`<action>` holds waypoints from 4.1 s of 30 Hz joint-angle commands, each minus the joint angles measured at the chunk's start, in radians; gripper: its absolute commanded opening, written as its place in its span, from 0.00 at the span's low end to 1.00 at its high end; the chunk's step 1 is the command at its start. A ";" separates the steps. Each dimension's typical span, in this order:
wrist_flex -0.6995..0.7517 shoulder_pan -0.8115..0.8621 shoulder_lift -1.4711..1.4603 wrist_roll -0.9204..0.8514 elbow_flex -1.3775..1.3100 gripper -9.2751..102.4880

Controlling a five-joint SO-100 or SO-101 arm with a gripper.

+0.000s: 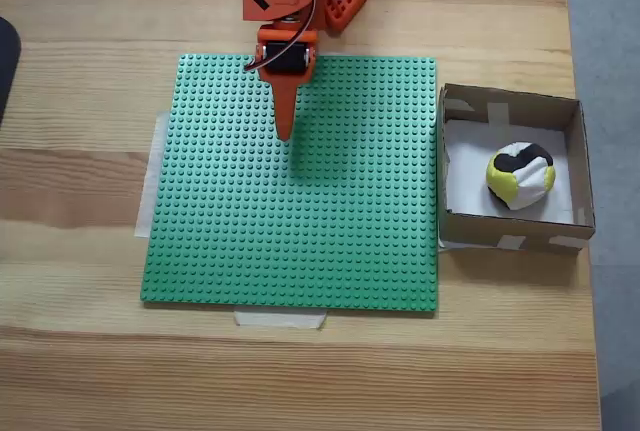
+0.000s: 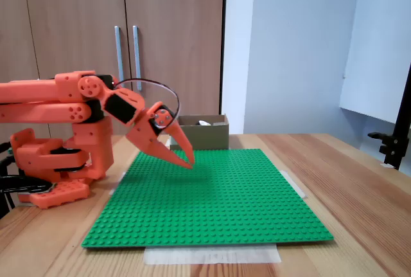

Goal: Pick the ball and put it in the box.

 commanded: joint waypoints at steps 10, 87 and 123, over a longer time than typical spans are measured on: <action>0.043 0.012 0.015 -0.035 0.084 0.10; 0.048 -0.008 0.015 0.012 0.086 0.08; 0.048 -0.008 0.015 0.012 0.086 0.08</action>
